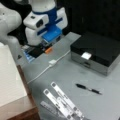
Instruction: Turn on the lamps. Open the box. Pick up the pen. Put it in the box.
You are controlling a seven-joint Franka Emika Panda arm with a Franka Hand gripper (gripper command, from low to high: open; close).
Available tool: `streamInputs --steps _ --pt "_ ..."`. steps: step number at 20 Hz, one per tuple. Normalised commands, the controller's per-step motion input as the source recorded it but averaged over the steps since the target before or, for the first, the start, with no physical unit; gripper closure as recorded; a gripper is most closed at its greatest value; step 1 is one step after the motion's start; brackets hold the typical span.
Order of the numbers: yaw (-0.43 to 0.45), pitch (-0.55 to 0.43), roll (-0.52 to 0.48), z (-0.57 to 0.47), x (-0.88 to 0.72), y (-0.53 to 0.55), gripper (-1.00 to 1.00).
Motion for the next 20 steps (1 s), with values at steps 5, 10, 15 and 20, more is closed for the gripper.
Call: streamInputs --steps 5,10,15,20 --pt "0.134 0.041 0.001 -0.02 -0.13 0.07 -1.0" --pt "0.128 0.048 -0.019 -0.11 -0.4 0.2 -1.0" --pt "0.134 0.004 0.029 -0.15 -0.51 0.22 -1.0" --pt "0.109 -0.099 0.133 -0.18 -0.52 0.15 -1.0"
